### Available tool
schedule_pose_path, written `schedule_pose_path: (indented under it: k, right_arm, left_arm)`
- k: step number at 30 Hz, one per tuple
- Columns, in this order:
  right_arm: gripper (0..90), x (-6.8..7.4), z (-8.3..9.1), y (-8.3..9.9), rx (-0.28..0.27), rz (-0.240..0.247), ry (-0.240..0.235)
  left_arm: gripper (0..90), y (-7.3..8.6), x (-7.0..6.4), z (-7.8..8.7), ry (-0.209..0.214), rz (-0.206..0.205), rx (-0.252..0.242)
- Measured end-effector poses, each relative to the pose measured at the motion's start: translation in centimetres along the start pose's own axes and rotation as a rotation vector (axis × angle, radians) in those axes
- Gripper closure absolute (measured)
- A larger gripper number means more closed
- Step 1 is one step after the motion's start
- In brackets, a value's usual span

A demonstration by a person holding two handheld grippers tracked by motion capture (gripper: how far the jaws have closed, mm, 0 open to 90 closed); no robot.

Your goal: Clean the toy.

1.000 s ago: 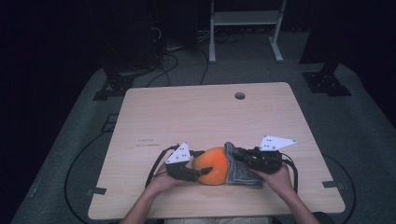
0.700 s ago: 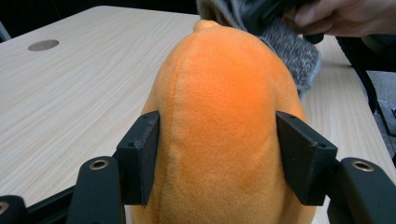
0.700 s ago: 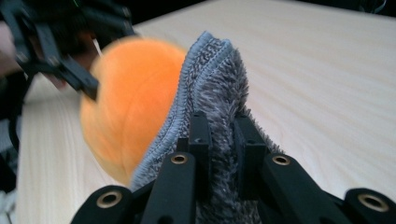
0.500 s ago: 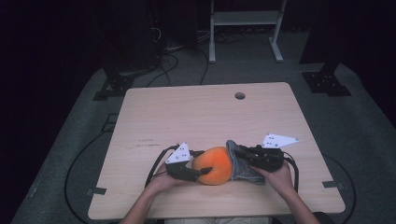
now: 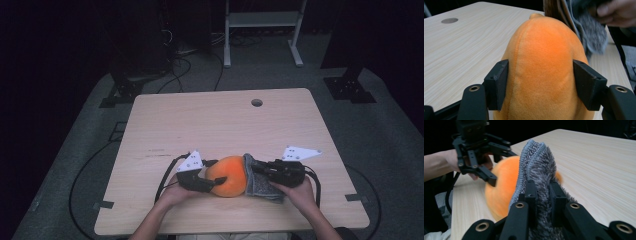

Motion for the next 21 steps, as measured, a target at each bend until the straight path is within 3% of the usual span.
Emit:
schedule_pose_path:
  k: [4, 6, 7, 9, 13, 15, 18, 21]
  right_arm:
    - [79.2, -0.2, -0.6, 0.9, 0.038, -0.003, 0.01]
    - [79.2, -1.4, -0.2, 2.4, 0.104, -0.012, 0.063]
    - [79.2, -1.6, -0.1, 2.8, 0.113, -0.028, 0.066]
    - [79.2, -1.6, 0.0, 2.9, 0.121, -0.031, 0.069]
    - [79.2, -0.6, 0.0, 0.8, 0.038, 0.009, 0.049]
    - [79.0, 0.9, -0.7, -0.4, -0.004, 0.055, 0.009]
    - [78.9, 2.0, -1.4, -0.8, -0.039, 0.079, -0.032]
    - [79.3, 1.8, -1.7, -0.4, -0.018, 0.088, -0.023]
  left_arm:
    - [32.5, 0.0, 0.6, 0.2, -0.038, 0.037, 0.001]
    - [32.2, 0.0, 1.0, 0.2, -0.046, 0.061, -0.002]
    - [32.3, 0.0, 1.0, 0.2, -0.046, 0.068, -0.005]
    - [32.3, 0.0, 1.0, 0.1, -0.041, 0.058, -0.001]
    - [32.5, -0.2, 0.8, -0.1, -0.042, 0.055, -0.006]
    - [32.6, -0.2, 0.6, -0.3, -0.04, 0.041, -0.002]
    - [32.5, -0.3, 0.3, -0.5, -0.037, 0.024, 0.001]
    - [32.4, -0.4, 0.2, -0.5, -0.033, 0.025, -0.002]
Point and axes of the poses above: each handheld gripper's, and its own axes: z roughly backward along the jaws, y roughly out of its underside, x roughly to its left, the point moved 10 cm from there along -z, roughly forward along the jaws, and after that the axes turned 12 degrees about -x, right-handed, at the moved point
